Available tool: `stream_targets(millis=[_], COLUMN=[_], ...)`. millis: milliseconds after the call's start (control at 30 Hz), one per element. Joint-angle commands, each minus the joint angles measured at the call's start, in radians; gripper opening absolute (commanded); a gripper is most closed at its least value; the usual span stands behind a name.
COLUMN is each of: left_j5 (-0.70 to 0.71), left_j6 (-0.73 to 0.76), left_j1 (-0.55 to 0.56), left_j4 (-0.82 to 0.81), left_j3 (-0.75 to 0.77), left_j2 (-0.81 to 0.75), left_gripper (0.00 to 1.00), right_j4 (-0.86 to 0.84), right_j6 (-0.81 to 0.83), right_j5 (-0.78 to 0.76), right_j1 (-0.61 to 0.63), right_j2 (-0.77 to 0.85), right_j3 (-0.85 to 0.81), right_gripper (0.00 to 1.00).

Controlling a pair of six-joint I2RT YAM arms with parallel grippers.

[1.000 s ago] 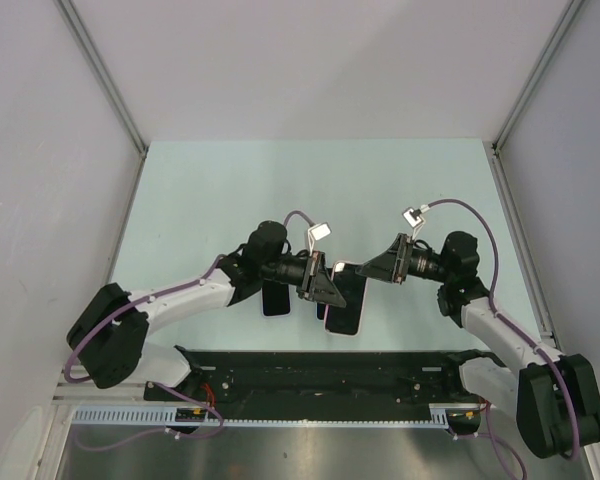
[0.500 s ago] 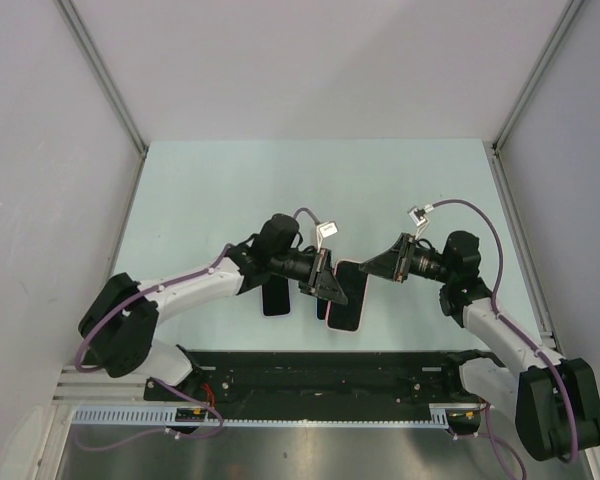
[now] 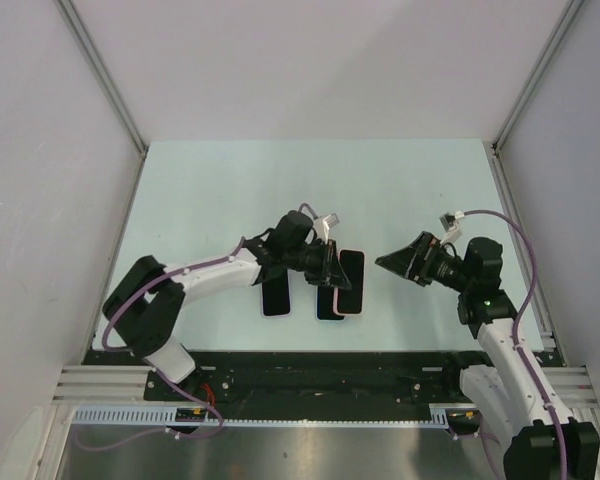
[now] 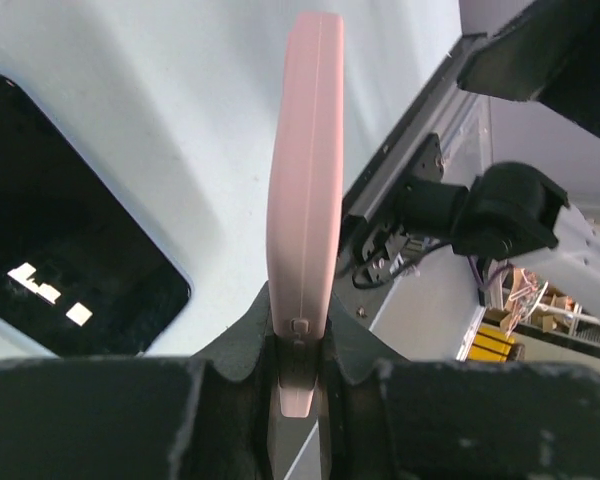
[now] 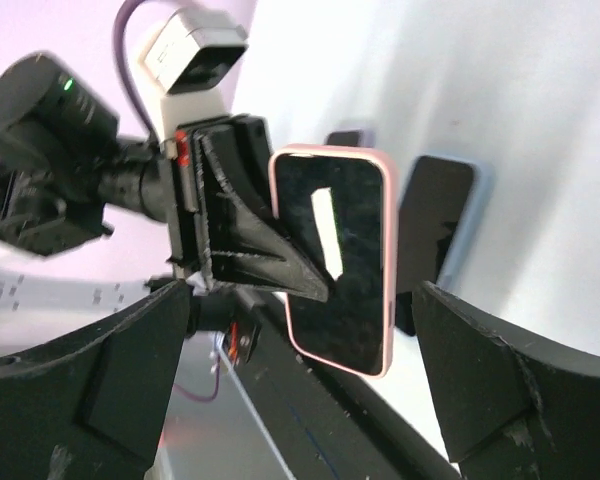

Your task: Put the phone into the phone case

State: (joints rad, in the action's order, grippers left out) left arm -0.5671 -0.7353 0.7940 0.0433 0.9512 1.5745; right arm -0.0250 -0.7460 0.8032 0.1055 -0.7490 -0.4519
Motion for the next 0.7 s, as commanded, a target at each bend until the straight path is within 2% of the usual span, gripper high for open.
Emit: stream_targets(millis=[0,300,500,667], left_j5=[0.033,0.042,0.050,0.039], left_j6=[-0.085,-0.185,-0.233,-0.231], left_j1=[0.013,0.088,0.108,0.116], left_j4=[-0.106,-0.186,-0.218,-0.220], left_j3=[0.116,0.265,0.265,0.265], left_j2=[0.094,0.323,0.387,0.426], left_gripper=[0.01,0.03,0.11,0.14], right_j4=[0.198,0.307,0.321,0.329], right_j6=[0.045,0.120,0.125,0.135], right_j5=[-0.055,-0.111,-0.111,-0.122], right_j1=[-0.087,-0.139,-0.147,-0.148], right_j2=[0.013,0.051,0.034,0.020], right_j3=[-0.034,-0.039,-0.059,-0.060], right_gripper=[0.97,1.00,1.00,1.00])
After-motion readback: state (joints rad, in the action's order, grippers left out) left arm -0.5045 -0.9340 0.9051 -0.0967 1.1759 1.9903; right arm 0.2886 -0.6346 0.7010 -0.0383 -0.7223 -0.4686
